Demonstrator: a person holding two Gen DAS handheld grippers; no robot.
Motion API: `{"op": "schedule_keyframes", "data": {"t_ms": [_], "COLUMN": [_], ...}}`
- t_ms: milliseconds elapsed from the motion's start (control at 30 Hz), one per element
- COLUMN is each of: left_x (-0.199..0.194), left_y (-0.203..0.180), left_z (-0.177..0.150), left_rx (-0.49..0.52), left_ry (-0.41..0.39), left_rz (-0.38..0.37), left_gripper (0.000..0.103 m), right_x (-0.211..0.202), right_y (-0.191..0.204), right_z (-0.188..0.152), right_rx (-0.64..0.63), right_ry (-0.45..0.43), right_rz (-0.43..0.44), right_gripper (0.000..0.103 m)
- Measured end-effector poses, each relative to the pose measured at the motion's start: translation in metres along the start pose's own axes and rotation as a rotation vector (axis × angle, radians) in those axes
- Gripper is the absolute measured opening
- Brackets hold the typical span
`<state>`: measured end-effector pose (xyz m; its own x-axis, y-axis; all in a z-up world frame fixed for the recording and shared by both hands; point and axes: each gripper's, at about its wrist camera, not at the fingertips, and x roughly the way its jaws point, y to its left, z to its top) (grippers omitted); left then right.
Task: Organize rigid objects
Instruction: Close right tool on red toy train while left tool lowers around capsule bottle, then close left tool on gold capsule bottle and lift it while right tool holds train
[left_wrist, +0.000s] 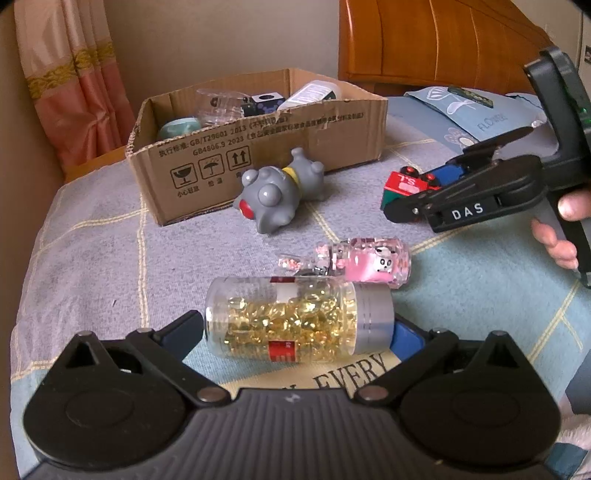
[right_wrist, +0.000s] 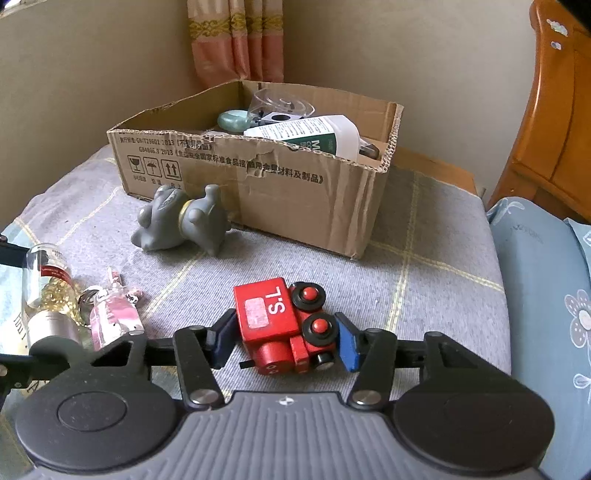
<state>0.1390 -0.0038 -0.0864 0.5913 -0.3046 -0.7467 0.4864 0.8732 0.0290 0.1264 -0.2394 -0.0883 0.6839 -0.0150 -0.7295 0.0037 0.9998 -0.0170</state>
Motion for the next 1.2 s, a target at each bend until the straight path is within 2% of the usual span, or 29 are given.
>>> {"op": "schedule_keyframes", "data": {"t_ms": [133, 233, 900, 1200], "left_x": [0.000, -0.002, -0.005, -0.009], "left_y": [0.004, 0.008, 0.013, 0.015], "left_z": [0.000, 0.000, 0.009, 0.011], "left_rx": [-0.001, -0.004, -0.061, -0.078], "left_ry": [-0.004, -0.011, 0.016, 0.030], "left_rz": [0.004, 0.015, 0.078, 0.073], "left_gripper": [0.100, 0.093, 0.095, 0.093], "right_x": [-0.004, -0.008, -0.006, -0.007], "right_y": [0.005, 0.012, 0.024, 0.026], "right_z": [-0.002, -0.004, -0.002, -0.001], "right_rx": [-0.002, -0.014, -0.050, -0.061], "right_ry": [0.009, 0.018, 0.024, 0.028], "right_rz": [-0.017, -0.018, -0.019, -0.023], "right_gripper": [0.055, 0.054, 0.055, 0.055]}}
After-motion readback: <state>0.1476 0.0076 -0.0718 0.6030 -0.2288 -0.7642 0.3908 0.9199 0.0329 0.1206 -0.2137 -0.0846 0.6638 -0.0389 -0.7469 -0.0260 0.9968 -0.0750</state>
